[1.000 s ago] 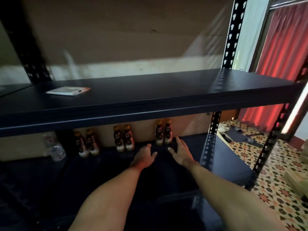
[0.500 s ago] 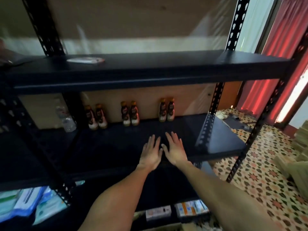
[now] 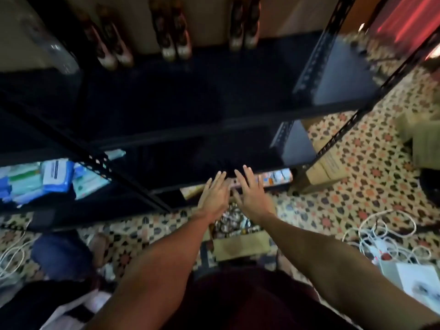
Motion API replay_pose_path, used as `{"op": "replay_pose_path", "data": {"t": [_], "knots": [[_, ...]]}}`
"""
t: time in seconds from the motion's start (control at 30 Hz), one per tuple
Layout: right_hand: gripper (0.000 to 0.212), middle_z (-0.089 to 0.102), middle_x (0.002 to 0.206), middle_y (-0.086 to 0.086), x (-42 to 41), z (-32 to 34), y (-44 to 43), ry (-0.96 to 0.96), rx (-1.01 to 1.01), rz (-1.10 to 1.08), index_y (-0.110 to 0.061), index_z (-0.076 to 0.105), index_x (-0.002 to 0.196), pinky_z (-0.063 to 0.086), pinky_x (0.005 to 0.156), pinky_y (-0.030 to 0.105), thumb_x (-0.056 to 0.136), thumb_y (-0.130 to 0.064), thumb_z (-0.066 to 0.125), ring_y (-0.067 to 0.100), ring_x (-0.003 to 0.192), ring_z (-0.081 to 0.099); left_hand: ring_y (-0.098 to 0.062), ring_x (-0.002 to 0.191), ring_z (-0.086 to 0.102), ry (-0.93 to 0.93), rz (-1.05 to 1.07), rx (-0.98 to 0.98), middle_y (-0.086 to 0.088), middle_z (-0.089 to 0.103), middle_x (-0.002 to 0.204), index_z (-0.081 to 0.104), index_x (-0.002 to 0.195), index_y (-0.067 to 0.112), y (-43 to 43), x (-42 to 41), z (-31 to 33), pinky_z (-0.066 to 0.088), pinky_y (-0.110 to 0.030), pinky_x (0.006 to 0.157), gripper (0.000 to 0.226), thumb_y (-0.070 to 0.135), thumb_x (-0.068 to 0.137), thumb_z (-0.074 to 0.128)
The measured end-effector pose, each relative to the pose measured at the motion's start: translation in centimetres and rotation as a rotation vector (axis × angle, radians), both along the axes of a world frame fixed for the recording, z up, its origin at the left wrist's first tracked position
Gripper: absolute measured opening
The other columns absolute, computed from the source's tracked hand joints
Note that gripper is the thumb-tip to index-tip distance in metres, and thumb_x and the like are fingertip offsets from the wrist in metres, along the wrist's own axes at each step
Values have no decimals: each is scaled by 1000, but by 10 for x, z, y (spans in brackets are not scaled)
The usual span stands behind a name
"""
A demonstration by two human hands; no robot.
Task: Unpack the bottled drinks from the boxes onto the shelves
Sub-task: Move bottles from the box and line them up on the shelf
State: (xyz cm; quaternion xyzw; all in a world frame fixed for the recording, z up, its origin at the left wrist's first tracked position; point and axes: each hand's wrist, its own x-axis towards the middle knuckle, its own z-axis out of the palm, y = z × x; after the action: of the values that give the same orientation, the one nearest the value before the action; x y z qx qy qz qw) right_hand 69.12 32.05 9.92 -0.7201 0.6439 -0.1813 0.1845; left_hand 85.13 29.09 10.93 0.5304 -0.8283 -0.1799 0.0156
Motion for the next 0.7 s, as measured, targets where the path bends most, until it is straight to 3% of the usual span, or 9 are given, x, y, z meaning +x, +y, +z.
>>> {"op": "replay_pose_path", "data": {"t": [0.17,0.23,0.3,0.33,0.43,0.6,0.7], "knots": [[59,41,155,16,-1,-52,49,-39,164,-58,-12,43,151,29,118,57,95,-31,49,33,147,33,-19,153,14,-36,-48,206,-5,26,163,32,154,13,31,-3,-52,8,-36,122,48,21,107,33],[53,49,147,16,-5,-74,62,-61,212,-100,-11,49,145,35,114,52,95,-27,53,32,137,42,-23,147,31,-22,-53,249,-9,41,155,42,149,9,38,-7,-73,24,-39,120,46,19,104,37],[44,58,133,15,-11,-99,70,-75,269,-134,-9,57,136,44,104,45,95,-27,52,33,120,52,-27,131,51,-7,-50,274,-12,58,137,57,134,5,44,-14,-94,44,-42,105,40,16,100,39],[41,61,125,14,-14,-112,73,-84,308,-148,-8,61,129,47,98,43,95,-28,51,33,112,56,-29,126,54,-14,-35,335,-13,60,133,59,130,6,47,-18,-106,46,-41,101,37,16,101,39],[35,65,111,14,-26,-157,73,-90,399,-174,-6,66,118,51,87,42,95,-26,49,35,100,61,-32,125,54,-64,1,473,-14,54,140,49,140,9,47,-31,-155,43,-39,99,39,23,106,36],[31,62,122,16,-46,-248,59,-113,535,-212,-8,61,127,49,91,42,103,-23,49,33,112,56,-30,119,57,-79,19,529,-10,57,138,49,141,11,42,-49,-255,45,-38,97,41,27,105,36],[29,69,112,15,-59,-314,48,-147,603,-247,-10,65,120,55,86,44,102,-26,48,32,100,64,-30,121,56,-75,52,561,-11,58,137,48,142,11,34,-60,-318,46,-40,99,42,27,105,37]]}}
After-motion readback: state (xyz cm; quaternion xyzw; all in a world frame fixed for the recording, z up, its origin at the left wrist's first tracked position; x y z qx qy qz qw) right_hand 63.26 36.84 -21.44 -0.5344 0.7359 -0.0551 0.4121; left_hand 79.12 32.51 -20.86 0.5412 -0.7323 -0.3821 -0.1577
